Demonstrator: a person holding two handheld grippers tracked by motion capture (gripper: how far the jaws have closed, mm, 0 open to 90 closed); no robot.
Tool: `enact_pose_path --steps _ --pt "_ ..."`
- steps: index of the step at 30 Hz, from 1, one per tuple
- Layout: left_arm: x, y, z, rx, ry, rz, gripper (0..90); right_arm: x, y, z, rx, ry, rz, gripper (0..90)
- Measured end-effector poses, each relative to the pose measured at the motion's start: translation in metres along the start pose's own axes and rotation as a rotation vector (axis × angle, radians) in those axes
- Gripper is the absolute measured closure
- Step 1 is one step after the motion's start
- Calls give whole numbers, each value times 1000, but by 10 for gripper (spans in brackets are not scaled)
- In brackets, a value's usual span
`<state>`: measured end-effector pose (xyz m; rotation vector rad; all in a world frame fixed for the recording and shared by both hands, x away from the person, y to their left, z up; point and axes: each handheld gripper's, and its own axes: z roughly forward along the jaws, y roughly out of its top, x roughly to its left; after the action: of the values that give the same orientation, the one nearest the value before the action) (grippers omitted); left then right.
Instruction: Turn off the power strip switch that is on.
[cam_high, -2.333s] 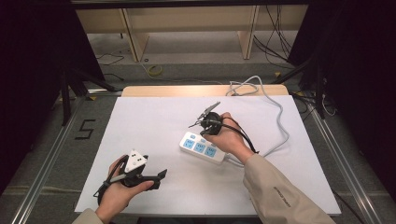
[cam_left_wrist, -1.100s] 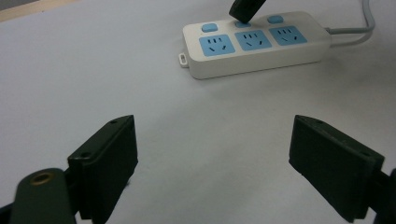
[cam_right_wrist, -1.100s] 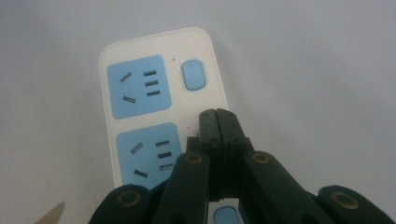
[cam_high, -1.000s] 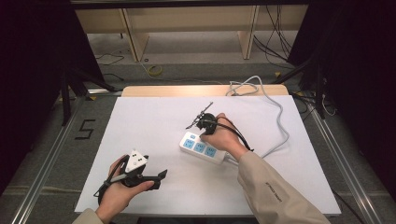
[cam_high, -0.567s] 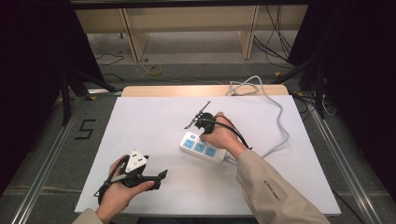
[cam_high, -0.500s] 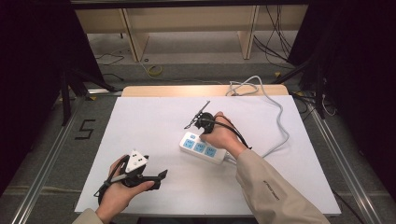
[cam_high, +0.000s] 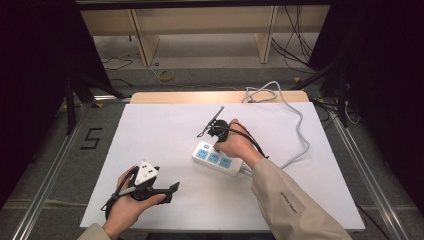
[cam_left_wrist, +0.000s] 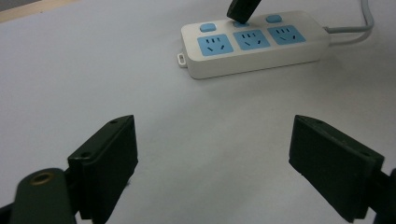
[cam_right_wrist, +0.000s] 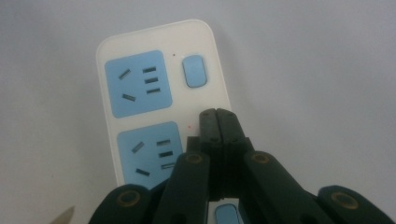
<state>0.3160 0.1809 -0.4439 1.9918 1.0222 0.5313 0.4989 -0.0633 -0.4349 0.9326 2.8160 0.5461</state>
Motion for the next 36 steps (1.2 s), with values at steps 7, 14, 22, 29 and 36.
enact_pose_path --steps 7,14,22,29,36 --pt "0 0 0 4 -1 3 149 1 2 0 11 -4 4 900" --pt "0 0 0 4 -1 5 149 1 2 1 20 -10 -5 900" --pt "0 0 0 5 -2 7 149 2 3 1 21 -17 -7 900" --pt "-1 0 0 5 -1 6 149 4 2 1 20 -26 -9 900" --pt "0 0 1 6 -2 6 150 6 0 1 6 -38 -24 900"
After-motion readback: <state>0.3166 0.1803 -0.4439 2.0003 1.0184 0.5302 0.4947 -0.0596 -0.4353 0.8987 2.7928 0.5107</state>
